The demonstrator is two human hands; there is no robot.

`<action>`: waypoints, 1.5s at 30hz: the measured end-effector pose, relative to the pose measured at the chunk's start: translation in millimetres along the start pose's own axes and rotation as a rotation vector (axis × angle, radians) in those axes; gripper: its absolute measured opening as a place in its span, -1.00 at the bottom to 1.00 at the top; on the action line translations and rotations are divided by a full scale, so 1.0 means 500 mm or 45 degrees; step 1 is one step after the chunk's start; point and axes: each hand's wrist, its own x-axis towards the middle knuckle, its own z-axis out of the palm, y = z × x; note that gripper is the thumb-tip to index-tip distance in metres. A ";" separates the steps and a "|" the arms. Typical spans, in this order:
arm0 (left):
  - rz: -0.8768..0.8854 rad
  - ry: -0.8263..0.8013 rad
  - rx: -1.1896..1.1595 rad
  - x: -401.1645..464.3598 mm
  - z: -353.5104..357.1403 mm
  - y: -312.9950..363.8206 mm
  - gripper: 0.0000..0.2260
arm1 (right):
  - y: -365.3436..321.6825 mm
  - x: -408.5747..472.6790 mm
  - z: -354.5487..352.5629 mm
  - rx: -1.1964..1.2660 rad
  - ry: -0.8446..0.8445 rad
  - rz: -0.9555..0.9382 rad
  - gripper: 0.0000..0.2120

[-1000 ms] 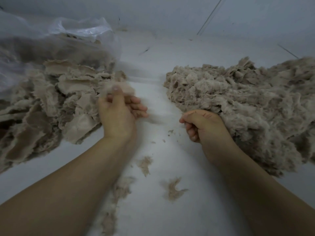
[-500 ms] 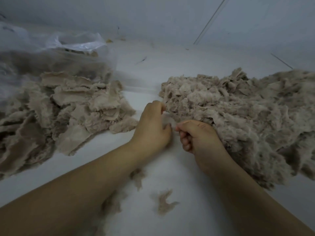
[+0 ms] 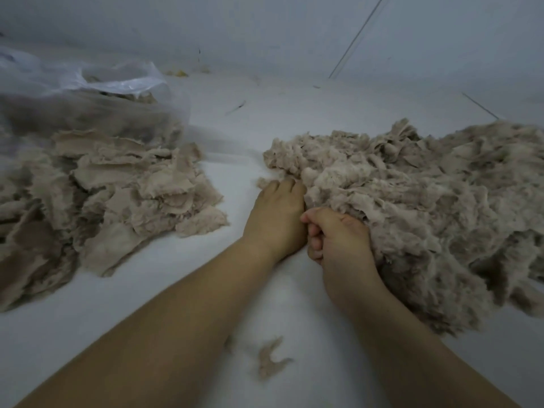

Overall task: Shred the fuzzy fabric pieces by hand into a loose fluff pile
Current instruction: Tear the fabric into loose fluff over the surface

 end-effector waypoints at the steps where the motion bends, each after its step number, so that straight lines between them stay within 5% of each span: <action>1: 0.001 -0.008 0.015 -0.020 -0.005 0.008 -0.67 | 0.000 -0.002 0.001 0.017 0.019 -0.017 -0.75; 5: -0.007 0.113 -0.156 -0.104 -0.031 0.032 -0.74 | -0.002 -0.010 0.001 0.051 0.060 -0.048 -0.76; 11: 0.036 0.132 -0.456 -0.188 -0.069 0.031 -0.46 | -0.001 -0.012 0.000 -0.028 0.020 -0.070 -0.60; 17: -0.399 0.165 -0.908 -0.154 -0.079 0.005 -0.43 | 0.002 -0.014 0.004 -0.209 -0.092 -0.075 -0.76; 25: -0.250 0.078 -1.321 -0.154 -0.083 -0.022 -0.48 | -0.011 -0.001 -0.003 -0.356 -0.368 0.078 -0.81; 30: -0.288 0.263 -0.869 -0.159 -0.082 -0.034 -0.65 | -0.022 0.011 -0.011 -0.247 -0.324 0.267 -0.80; 35: -0.172 0.103 -0.431 -0.151 -0.082 -0.032 -0.83 | -0.038 0.020 -0.025 -0.031 -0.410 0.517 -0.75; 42: -0.374 0.430 -1.318 -0.149 -0.098 -0.031 -0.77 | -0.024 0.016 -0.020 -0.129 -0.412 0.372 -0.85; 45: -0.366 0.292 -1.662 -0.148 -0.105 -0.026 -0.75 | -0.015 0.011 -0.016 -0.314 -0.491 0.219 -0.75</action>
